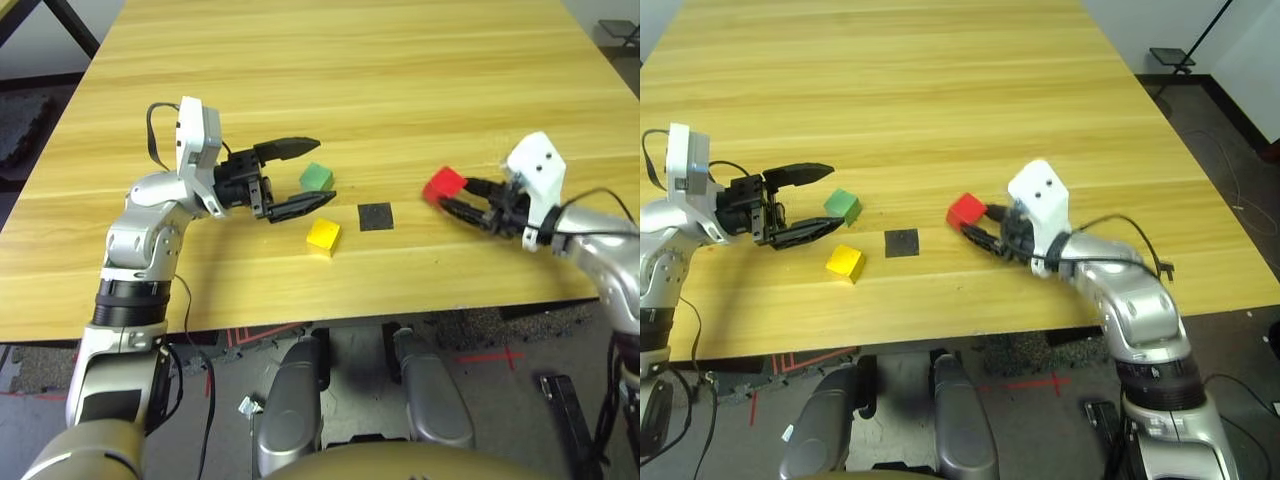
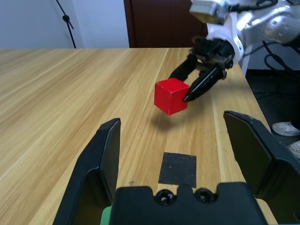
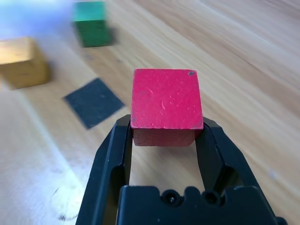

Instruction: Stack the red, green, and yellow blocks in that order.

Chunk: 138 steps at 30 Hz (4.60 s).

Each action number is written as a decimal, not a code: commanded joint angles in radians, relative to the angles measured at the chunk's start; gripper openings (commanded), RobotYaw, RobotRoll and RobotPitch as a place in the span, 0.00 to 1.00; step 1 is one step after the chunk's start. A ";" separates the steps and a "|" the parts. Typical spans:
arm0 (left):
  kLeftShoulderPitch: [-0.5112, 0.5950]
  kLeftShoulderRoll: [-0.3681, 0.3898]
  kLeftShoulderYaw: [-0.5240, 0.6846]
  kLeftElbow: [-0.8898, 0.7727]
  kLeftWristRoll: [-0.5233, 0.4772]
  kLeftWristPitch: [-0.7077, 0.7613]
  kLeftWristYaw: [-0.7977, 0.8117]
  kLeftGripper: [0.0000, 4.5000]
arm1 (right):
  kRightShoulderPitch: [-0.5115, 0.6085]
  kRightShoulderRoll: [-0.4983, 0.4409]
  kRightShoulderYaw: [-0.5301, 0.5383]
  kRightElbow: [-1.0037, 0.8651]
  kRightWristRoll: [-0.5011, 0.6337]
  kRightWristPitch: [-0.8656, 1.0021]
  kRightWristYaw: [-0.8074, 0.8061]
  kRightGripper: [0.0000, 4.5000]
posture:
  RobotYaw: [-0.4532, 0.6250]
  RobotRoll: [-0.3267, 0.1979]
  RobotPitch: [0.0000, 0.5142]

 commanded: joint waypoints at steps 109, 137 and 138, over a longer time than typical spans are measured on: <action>0.012 0.001 -0.033 -0.024 0.124 0.064 0.215 1.00 | -0.325 -0.027 -0.002 0.404 -0.150 -0.299 0.455 1.00 | 0.69 0.69 0.47; 0.069 -0.147 -0.039 -0.544 0.144 0.933 0.915 1.00 | -0.189 -0.045 -0.052 0.251 -0.082 -0.192 0.344 1.00 | 0.71 0.73 0.47; 0.067 -0.144 -0.048 -0.533 0.152 0.923 0.915 1.00 | -0.188 -0.046 -0.053 0.248 -0.080 -0.189 0.344 1.00 | 0.70 0.73 0.47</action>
